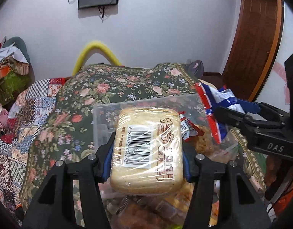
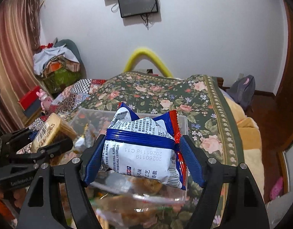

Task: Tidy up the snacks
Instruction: 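Place the blue-white bag into the box with the right tool while the left drops the cake in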

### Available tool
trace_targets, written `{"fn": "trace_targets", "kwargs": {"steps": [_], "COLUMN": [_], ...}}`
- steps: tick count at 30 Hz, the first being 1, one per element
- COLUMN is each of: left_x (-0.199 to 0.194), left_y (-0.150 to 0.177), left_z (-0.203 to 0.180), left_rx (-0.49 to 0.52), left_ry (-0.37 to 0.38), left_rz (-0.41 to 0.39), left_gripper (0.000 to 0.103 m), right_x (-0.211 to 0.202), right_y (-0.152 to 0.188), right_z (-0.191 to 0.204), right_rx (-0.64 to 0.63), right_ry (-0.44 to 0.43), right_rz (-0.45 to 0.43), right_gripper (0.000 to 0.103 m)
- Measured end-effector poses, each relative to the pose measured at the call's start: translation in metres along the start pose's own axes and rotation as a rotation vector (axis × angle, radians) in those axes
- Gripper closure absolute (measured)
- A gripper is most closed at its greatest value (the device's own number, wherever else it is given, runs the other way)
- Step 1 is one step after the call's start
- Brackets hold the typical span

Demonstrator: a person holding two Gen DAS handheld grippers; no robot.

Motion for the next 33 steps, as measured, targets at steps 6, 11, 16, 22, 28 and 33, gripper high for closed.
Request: {"fn": "trace_targets", "kwargs": {"steps": [6,11,16,22,28,33], "left_x": [0.031,0.061,0.084,0.085,0.059,0.023], "left_y": [-0.009,-0.018,-0.024,-0.032,-0.036,-0.026], "left_z": [0.000,-0.004,-0.002,-0.002,-0.004,-0.004], "left_rx": [-0.042,-0.030,-0.026,-0.019,0.005,0.048], "left_ry": [0.016,0.015,-0.033,-0.037,-0.030,-0.035], "left_rz": [0.064,0.127,0.165,0.143,0.103,0.055], "left_gripper": [0.047,0.047,0.047,0.046,0.046,0.046], "right_x": [0.026,0.038,0.048,0.048,0.030,0.002], "right_y": [0.003,0.003,0.005,0.005,-0.004,-0.005], "right_z": [-0.009,-0.012,-0.012,-0.013,-0.011,0.000], "right_rx": [0.022,0.015,-0.010,-0.027,-0.045,-0.041], "right_ry": [-0.032,-0.044,-0.042,-0.021,-0.008,-0.040], "right_rz": [0.069,0.109,0.140,0.142,0.100,0.046], "right_gripper": [0.028,0.028,0.026,0.024,0.023,0.023]}}
Point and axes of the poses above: each gripper's, at about its wrist camera, not at the fingertips, and x roughly the way its jaws point, z to its left, y to its underside, the point moved 6 cm from there along x, roughly the way its jaws point, and after that the axes turned 15 degrees about -x, right-handed, at the moved point
